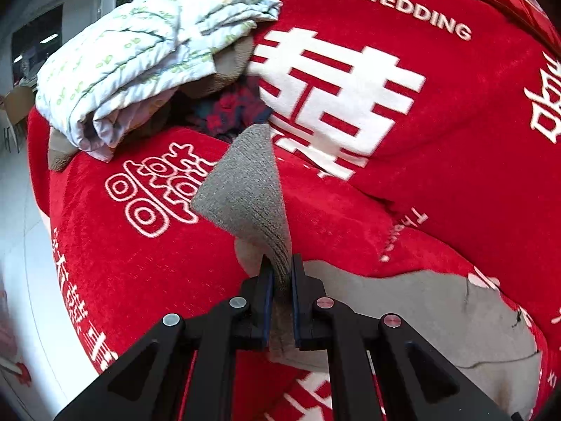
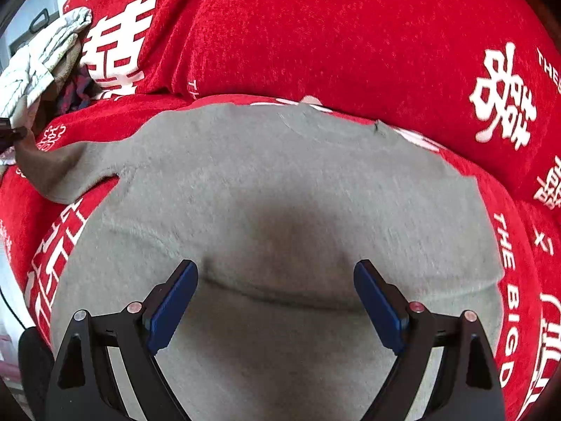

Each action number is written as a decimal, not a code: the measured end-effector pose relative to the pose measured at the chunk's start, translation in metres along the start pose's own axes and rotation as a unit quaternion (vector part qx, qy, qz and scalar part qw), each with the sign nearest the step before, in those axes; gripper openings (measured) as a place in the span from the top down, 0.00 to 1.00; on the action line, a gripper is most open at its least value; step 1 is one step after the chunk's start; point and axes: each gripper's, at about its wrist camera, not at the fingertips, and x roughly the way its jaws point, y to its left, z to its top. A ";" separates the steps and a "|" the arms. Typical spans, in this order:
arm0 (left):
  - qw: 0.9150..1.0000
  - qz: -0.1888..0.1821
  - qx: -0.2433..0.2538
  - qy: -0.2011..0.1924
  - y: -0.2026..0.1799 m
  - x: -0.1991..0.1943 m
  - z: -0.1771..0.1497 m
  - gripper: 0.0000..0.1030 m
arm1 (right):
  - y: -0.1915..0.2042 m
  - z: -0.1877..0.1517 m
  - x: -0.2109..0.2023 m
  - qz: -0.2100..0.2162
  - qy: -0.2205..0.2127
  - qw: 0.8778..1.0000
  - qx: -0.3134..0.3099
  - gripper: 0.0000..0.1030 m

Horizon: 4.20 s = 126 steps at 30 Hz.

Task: Fold small clothes
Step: 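Lift the sleeve with the left tool and carry it across the body, then open the left tool to lay the sleeve on the sweater, then press and smooth the folded sweater with both tools open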

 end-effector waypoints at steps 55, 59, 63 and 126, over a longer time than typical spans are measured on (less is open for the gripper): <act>0.978 -0.067 0.196 0.034 -0.258 -0.079 -0.108 0.90 | -0.145 -0.066 -0.041 -0.008 -0.052 0.991 0.120 0.11; 0.976 -0.070 0.204 0.034 -0.274 -0.085 -0.114 0.90 | -0.152 -0.066 -0.045 -0.008 -0.057 0.991 0.122 0.11; 0.974 -0.073 0.214 0.033 -0.289 -0.090 -0.120 0.90 | -0.159 -0.068 -0.045 -0.010 -0.060 0.990 0.126 0.11; 0.931 -0.234 0.235 0.153 -0.341 -0.048 -0.196 0.30 | -0.247 -0.038 -0.058 0.103 -0.085 0.959 0.250 0.11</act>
